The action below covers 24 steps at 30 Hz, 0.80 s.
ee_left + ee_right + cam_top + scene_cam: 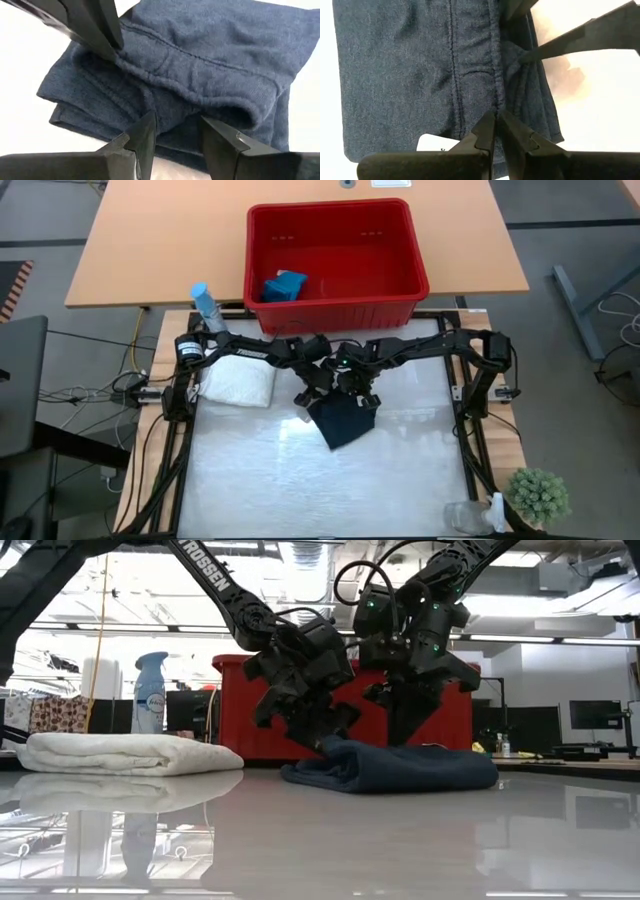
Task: Fold Laundry from Bin
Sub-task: Fold the black shorts
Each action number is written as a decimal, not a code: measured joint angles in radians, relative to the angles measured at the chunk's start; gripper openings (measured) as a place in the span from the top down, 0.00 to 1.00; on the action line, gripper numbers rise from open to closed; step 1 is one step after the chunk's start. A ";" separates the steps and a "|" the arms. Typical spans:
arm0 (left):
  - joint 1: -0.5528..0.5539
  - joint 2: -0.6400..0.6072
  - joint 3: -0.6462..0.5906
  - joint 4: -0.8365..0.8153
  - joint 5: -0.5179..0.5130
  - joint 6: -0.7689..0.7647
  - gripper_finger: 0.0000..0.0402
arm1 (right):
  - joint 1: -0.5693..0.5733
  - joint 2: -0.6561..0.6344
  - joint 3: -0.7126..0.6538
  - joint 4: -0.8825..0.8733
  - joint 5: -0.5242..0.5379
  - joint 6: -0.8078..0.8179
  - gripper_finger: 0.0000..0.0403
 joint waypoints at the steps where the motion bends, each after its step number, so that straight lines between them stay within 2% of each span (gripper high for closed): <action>1: 0.000 0.000 0.000 0.002 -0.007 -0.001 0.67 | 0.000 0.000 0.000 0.000 0.000 -0.003 0.87; 7: 0.001 -0.003 0.000 0.046 -0.133 -0.035 0.67 | 0.000 0.000 0.000 0.000 0.000 -0.012 0.87; 13: 0.021 -0.011 0.000 0.032 -0.023 -0.079 0.67 | -0.008 0.000 0.000 0.002 0.002 -0.018 0.87; 24: -0.023 -0.001 0.000 0.039 -0.042 -0.016 0.67 | -0.008 0.000 0.000 0.004 0.006 -0.026 0.87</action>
